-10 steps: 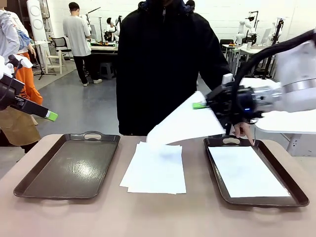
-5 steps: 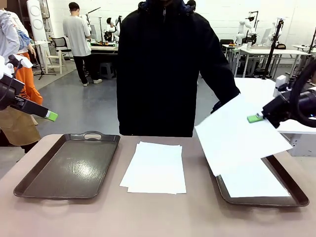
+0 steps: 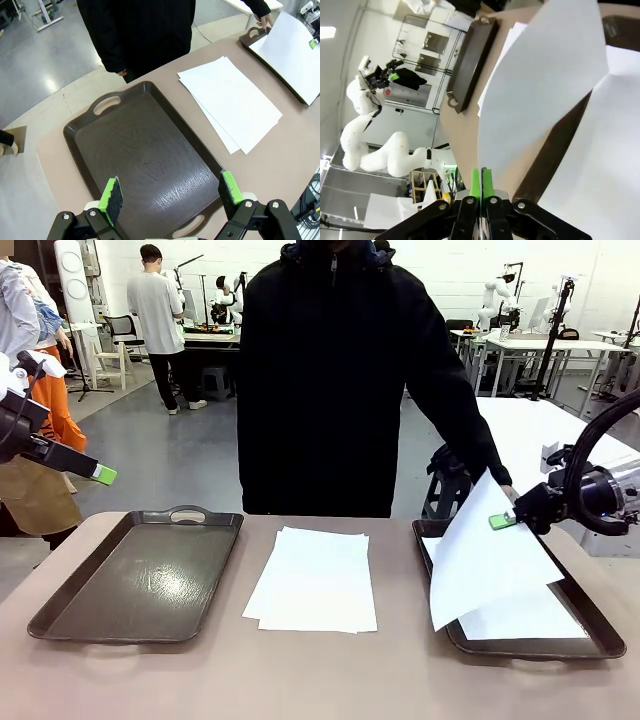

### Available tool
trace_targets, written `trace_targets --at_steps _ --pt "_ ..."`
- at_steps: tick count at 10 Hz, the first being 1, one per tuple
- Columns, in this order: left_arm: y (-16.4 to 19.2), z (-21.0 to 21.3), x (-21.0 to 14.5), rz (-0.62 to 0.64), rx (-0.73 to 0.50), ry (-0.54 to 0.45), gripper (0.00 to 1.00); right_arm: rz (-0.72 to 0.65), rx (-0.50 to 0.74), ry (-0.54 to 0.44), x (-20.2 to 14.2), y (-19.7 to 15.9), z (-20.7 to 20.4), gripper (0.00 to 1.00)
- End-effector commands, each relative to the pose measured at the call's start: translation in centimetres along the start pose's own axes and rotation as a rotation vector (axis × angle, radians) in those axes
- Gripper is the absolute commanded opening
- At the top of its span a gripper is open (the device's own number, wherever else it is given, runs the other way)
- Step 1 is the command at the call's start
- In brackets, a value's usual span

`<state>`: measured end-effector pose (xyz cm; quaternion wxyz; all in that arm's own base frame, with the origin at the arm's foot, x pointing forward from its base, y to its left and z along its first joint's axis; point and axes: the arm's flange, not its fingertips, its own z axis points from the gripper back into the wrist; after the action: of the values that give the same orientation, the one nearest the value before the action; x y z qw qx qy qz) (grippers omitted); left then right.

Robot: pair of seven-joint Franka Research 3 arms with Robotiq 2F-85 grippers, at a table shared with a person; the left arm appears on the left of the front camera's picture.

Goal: Sort the A4 documents.
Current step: Place the A4 Paper in the designated Handle tray.

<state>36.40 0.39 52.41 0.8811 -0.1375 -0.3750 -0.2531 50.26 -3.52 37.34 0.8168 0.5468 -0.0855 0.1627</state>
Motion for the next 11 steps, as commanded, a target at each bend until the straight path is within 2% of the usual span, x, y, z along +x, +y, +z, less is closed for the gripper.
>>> trace_targets --at_steps 1,6,9,11 --pt "0.2 -0.2 -0.1 0.005 -0.005 -0.009 1.00 -0.045 0.003 0.004 0.6 -1.8 0.6 0.01" --pt "0.2 -0.2 -0.1 0.005 -0.005 -0.009 1.00 -0.116 -0.195 0.063 -0.5 -2.9 2.9 0.01" --pt "0.2 -0.2 -0.1 0.005 -0.005 -0.009 1.00 -0.160 -0.315 0.068 0.0 -3.9 3.0 0.01" --pt "0.2 -0.2 -0.1 0.005 -0.005 -0.009 1.00 -0.181 -0.348 0.054 0.4 -4.5 2.8 0.01"
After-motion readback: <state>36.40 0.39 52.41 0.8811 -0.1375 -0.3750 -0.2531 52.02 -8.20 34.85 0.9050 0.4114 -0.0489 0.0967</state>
